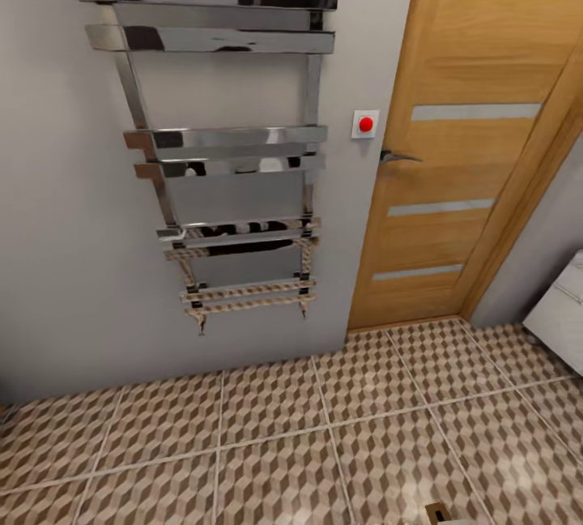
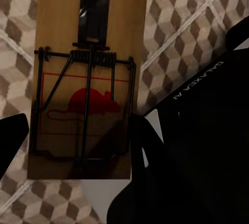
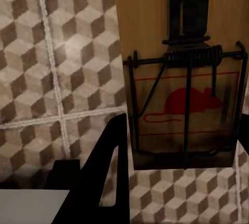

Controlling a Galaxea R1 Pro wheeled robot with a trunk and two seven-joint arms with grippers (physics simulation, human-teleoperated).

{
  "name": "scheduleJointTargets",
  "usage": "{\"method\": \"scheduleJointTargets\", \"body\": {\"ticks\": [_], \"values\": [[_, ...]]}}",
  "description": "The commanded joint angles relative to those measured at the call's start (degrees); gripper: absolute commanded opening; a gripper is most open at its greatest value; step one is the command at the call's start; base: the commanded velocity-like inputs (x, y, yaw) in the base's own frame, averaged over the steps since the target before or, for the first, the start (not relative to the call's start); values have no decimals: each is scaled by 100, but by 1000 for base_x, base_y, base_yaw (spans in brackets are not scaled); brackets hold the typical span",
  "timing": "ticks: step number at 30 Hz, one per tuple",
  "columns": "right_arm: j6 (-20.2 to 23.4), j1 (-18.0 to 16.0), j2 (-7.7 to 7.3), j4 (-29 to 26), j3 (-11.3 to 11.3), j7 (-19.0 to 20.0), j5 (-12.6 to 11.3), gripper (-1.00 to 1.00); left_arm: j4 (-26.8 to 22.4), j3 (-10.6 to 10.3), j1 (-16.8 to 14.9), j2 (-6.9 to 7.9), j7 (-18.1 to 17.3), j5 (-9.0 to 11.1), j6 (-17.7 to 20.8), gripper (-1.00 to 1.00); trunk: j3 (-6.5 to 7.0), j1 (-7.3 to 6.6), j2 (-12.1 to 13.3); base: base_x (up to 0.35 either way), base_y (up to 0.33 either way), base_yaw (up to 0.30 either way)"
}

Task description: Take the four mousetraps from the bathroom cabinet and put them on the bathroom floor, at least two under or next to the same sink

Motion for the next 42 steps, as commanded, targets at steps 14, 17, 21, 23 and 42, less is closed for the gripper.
{"method": "scheduleJointTargets", "body": {"ticks": [14,17,21,23,42], "values": [[-10,-2,0,-2,51,-3,-52,-100,16,-48,-5,-3,-22,44,-50,-100,64,0,-3,0,0,-278],[-10,0,0,-2,51,-3,-53,-100,16,-48,-5,-3,-21,46,-46,-100,80,0,-3,0,0,-273],[-10,0,0,-2,47,-3,-56,-100,15,-48,-5,-3,-26,42,-44,-100,101,0,-3,101,0,-272],[-10,0,0,-2,49,-3,-56,-100,19,-48,-5,-3,-35,40,-44,-100,111,0,-3,280,0,-269],[-10,-2,7,-2,62,0,-9,-100,19,-46,-5,11,-39,46,-48,-100,149,0,-3,170,0,-183]]}}
